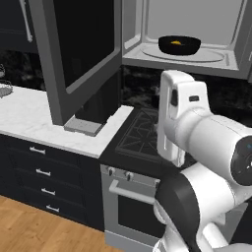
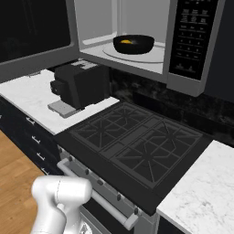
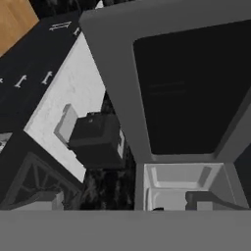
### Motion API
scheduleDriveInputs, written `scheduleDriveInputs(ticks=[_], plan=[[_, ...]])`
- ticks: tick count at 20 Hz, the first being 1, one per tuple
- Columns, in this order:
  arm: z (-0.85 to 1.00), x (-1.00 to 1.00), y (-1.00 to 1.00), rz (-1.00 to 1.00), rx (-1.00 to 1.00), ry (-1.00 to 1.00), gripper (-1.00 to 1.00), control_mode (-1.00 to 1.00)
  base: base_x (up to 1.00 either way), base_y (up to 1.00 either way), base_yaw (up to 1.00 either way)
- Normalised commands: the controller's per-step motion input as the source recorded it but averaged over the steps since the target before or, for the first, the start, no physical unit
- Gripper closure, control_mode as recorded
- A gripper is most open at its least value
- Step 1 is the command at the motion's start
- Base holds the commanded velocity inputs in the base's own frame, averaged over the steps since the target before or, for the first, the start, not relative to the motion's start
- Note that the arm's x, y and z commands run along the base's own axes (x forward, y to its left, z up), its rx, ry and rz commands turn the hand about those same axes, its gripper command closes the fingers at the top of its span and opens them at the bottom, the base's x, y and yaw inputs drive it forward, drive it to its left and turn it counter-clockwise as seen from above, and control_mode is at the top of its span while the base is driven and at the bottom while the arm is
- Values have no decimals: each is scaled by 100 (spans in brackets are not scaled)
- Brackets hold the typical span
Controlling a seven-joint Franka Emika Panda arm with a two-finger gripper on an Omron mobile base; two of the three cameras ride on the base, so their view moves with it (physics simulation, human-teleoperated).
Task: Pick the lemon from the sink and place it in the bowl. Then pick the bowl and place it in the microwave. Then close the microwave door and press the start button.
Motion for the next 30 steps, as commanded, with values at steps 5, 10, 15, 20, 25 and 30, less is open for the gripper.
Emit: scheduleDriveInputs(ticks=[5,10,15,20,25,30], plan=[[-3,-63,58,-1,19,-2,-100,-100,0,0,0],[-60,-8,92,-1,3,-14,-100,-100,0,0,0],[-68,33,100,-5,-1,-14,-100,-100,0,0,0],[-45,68,82,-8,0,-14,-100,-100,0,0,0],[-23,89,74,-11,0,-11,-100,-100,0,0,0],[-20,79,89,-13,0,-12,-100,-100,0,0,0]])
